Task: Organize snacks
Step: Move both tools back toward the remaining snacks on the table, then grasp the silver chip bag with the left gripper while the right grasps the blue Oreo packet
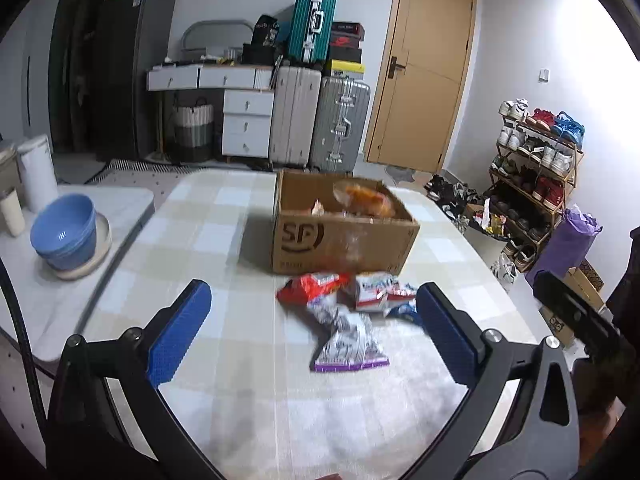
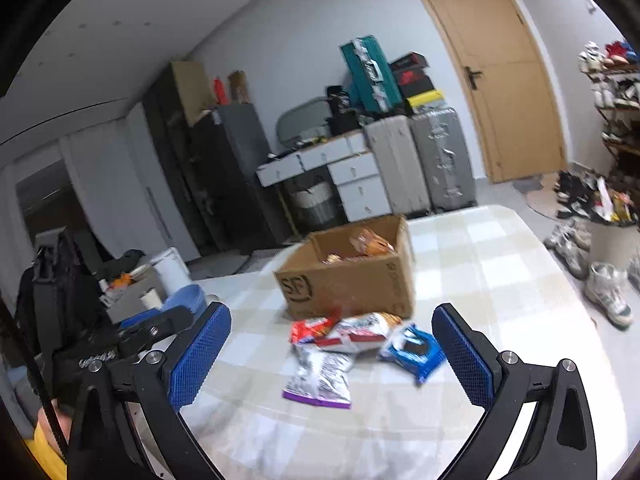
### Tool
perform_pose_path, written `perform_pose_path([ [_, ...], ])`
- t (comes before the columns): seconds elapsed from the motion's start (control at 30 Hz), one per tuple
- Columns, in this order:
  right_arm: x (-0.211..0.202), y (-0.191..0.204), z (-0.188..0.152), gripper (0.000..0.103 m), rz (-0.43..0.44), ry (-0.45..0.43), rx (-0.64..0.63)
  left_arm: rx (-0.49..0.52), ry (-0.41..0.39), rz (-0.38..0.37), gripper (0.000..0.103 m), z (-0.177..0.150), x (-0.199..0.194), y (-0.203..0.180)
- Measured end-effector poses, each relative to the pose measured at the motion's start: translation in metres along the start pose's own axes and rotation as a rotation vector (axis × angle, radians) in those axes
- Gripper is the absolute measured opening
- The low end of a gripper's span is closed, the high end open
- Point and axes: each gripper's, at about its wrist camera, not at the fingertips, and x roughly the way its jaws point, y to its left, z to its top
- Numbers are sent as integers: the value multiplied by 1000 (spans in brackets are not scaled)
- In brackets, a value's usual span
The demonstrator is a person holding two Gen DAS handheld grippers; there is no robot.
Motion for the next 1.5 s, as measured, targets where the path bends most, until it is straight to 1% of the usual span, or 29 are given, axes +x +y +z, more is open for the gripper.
perform_pose_path([
  [0.17, 7, -6, -6, 102, -8, 19, 15, 2, 61, -4, 102, -21, 21, 2],
  [0.4, 17, -14, -13, 102, -11, 59, 35, -4, 101, -10, 102, -29, 44, 2],
  [0.63, 25, -20, -19, 102, -14, 83, 46, -13, 177, -8, 102, -38, 74, 0],
  [0.77, 31, -24, -24, 102, -47, 101, 30, -2, 226, 6, 102, -42, 107, -5],
  [0.83, 35, -27, -27, 102, -69, 117, 18, 6, 244, 0, 102, -42, 124, -8],
  [0.9, 40, -32, -30, 102, -84, 133, 14, 4, 282, 10, 102, -41, 143, -12],
  [0.97, 47, -38, -33, 102, -100, 155, 14, -6, 326, -9, 102, -42, 164, -17],
  [1.03, 53, -46, -36, 102, -121, 178, 17, -20, 363, -12, 102, -43, 182, -21],
  [1.13, 64, -58, -40, 102, -140, 211, 27, -20, 391, -5, 102, -44, 203, -27],
  [1.2, 69, -64, -41, 102, -139, 224, 40, -6, 423, -9, 102, -45, 221, -31],
  [1.3, 77, -73, -46, 102, -137, 238, 54, -37, 450, -14, 102, -48, 239, -30],
  [1.33, 78, -75, -47, 102, -137, 241, 56, -33, 454, -7, 101, -49, 245, -32],
  [1.37, 80, -77, -49, 102, -136, 243, 61, -12, 441, -1, 101, -49, 247, -35],
  [1.5, 85, -83, -52, 102, -134, 252, 74, 33, 431, 17, 101, -49, 258, -45],
])
